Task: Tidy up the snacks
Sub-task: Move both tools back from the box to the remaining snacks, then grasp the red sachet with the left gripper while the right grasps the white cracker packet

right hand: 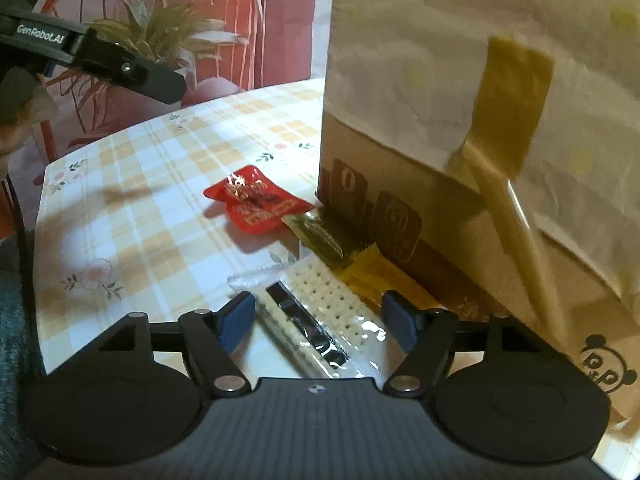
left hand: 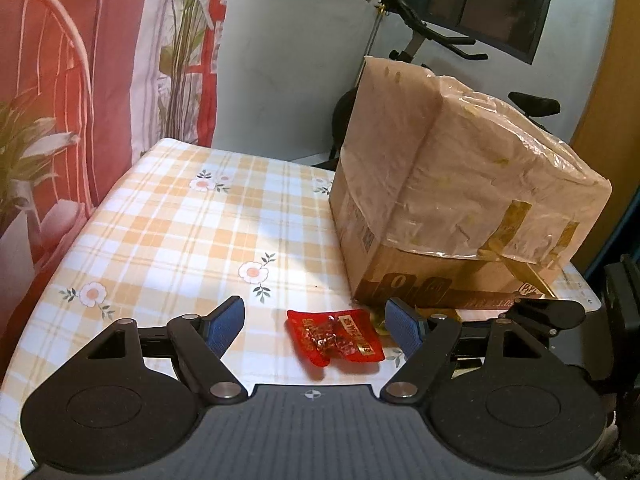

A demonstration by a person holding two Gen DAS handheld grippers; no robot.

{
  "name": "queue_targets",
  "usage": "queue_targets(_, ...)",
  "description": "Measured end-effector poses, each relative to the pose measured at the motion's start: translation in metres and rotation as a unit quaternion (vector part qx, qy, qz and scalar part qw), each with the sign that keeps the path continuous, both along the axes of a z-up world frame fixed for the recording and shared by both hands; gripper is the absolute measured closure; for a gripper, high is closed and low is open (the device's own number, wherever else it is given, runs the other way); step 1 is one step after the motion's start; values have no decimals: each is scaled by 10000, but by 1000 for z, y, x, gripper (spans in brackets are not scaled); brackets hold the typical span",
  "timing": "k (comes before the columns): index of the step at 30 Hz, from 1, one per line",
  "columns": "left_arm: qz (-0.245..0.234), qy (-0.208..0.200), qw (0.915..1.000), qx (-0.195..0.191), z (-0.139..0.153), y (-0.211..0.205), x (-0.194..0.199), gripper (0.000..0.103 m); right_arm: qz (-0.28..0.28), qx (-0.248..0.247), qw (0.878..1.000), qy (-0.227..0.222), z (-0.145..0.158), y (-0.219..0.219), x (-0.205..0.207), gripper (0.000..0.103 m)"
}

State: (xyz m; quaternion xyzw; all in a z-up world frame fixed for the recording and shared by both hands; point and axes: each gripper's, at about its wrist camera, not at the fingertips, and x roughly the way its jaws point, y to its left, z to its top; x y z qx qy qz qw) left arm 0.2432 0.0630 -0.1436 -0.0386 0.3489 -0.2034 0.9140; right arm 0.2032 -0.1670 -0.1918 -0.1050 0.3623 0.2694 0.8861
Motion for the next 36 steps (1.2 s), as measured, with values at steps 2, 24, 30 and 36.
queue_targets(2,-7,30,10000,0,-2,-1,0,24,-58,-1,9999,106,2,-2,-3,30)
queue_targets(24,-260,299,9988,295,-26,-25,-8,24,-159,207,9996,140,-1,-8,-33,51)
queue_targets(30,-218,177,9982,530,-38,-43,1,42,-971,250,9947,-215,-8,-36,-58,51)
queue_targets(36,256,186,9974,642,-47,-49,20,50,-1323,657,9888,-216,-12,-54,-61,52)
